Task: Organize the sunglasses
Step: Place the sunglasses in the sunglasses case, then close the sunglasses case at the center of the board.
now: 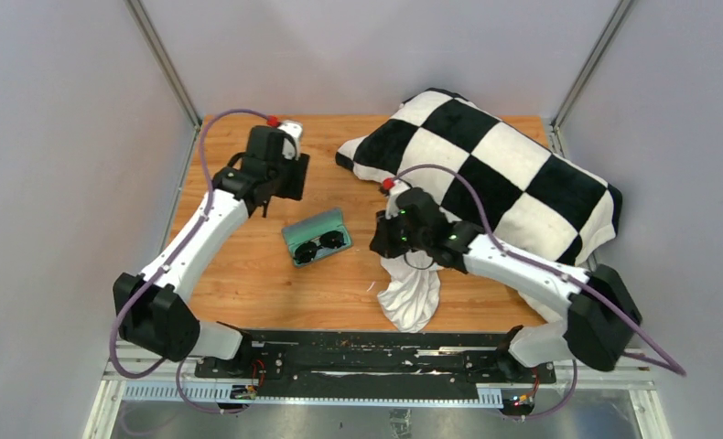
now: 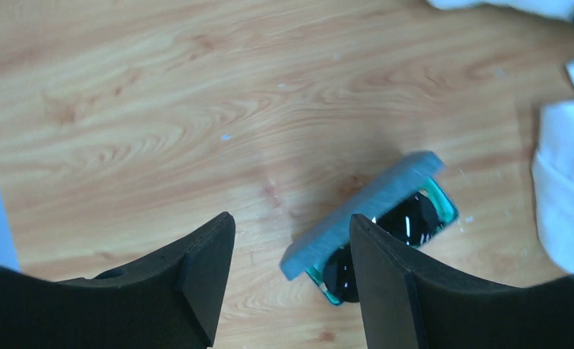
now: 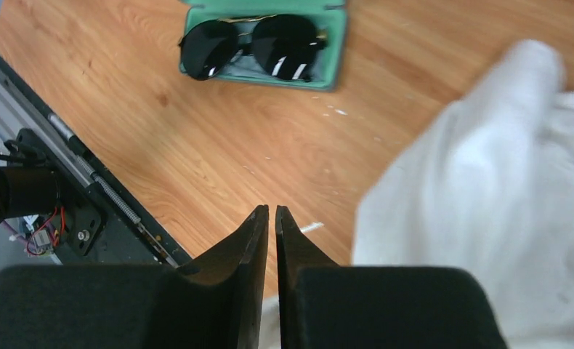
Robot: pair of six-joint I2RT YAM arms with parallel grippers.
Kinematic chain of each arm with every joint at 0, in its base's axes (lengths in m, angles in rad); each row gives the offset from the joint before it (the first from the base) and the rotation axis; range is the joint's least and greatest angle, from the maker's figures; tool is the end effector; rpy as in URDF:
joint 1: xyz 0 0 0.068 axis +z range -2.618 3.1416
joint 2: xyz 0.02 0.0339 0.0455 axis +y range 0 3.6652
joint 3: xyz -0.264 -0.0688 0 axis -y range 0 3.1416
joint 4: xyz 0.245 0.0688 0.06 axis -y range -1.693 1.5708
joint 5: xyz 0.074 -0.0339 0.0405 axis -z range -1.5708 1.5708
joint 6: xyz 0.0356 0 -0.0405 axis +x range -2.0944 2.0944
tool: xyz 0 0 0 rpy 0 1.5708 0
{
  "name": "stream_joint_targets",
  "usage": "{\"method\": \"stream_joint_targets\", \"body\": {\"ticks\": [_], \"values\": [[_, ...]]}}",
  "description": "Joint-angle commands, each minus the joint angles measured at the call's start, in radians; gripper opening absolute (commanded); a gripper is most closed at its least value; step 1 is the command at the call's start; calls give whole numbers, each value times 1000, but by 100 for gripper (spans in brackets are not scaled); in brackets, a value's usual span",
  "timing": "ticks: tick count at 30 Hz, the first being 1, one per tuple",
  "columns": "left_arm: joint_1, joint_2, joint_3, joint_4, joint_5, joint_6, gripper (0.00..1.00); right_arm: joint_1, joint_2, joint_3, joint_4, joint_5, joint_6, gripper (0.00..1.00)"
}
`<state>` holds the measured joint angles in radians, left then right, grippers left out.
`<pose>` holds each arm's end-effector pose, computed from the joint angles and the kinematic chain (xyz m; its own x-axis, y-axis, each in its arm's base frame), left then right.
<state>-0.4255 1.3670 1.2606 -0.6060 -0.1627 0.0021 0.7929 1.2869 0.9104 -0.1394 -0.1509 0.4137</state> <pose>0.2749 -0.1182 0.3343 -0.5947 0.2718 -0.7566 0.2969 0.9488 0.1075 0.2004 0.2110 0.2788 -0.6370 -0.0803 -0.7667 -0.5897 0.6913 0.4176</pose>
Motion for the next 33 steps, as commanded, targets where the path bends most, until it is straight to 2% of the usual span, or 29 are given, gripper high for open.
{"method": "stream_joint_targets", "body": {"ticks": [1, 3, 8, 13, 18, 24, 33], "values": [[177, 79, 13, -34, 189, -208, 64, 106, 201, 84, 91, -3, 43, 15], [214, 129, 23, -34, 191, -205, 64, 139, 288, 98, 145, 24, 62, 18], [220, 240, 37, -28, 177, -174, 64, 178, 459, 121, 242, 92, 96, 20], [220, 299, 28, 0, 246, -177, 63, 184, 570, 149, 278, 119, 119, 21], [220, 333, -5, 21, 334, -181, 62, 193, 606, 149, 294, 190, 131, 23], [218, 295, -80, 70, 393, -207, 61, 192, 629, 140, 325, 269, 132, 29], [211, 226, -182, 120, 455, -222, 61, 178, 651, 146, 374, 269, 116, 30]]}}
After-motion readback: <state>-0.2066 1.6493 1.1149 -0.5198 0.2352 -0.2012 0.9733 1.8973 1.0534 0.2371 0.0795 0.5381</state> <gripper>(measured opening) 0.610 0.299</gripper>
